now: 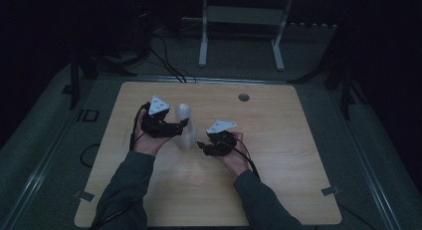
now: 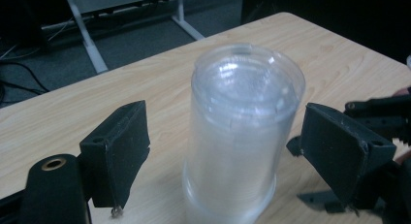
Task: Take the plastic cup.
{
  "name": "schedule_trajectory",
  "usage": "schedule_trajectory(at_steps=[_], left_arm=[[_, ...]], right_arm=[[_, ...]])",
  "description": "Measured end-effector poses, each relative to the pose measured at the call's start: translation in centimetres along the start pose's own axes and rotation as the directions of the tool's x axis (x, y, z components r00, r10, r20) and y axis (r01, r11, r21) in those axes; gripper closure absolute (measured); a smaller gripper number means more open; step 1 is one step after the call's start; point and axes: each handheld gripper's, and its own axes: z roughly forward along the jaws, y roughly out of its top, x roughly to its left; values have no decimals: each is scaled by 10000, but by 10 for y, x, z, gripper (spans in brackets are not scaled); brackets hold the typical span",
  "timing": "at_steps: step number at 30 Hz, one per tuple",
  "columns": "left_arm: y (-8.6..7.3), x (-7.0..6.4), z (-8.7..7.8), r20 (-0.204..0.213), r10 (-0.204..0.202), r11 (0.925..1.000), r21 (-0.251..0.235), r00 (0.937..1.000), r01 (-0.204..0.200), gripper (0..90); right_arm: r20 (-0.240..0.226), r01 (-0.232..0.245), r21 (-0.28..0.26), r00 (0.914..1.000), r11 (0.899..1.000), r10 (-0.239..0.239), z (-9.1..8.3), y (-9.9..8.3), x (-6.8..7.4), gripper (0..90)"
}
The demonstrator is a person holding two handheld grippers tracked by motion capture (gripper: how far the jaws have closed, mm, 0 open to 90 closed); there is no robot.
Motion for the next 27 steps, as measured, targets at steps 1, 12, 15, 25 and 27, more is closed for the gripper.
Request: schedule_trajectory(at_steps=[1,12,15,25,27], left_arm=[[1,0,1,0,-31,10000,-3,10000,31,185],[3,2,19,240,-500,9987,-125,9985,503,220],[4,1,20,347,-508,9985,-171,9981,514,278],[9,-2,23,479,-407,9989,-226,9980,418,316],[11,-3,21,476,-364,9991,-207,9982,375,350]], right_arm=[[0,0,0,10000,10000,0,0,0,0,439],[-124,20,79,9999,10000,-19,6,0,2,427],[-142,4,94,9999,10000,-3,8,1,3,426],[-202,-1,180,9998,9998,5,11,1,4,423],[-207,-41,170,9998,9998,44,12,2,4,421]])
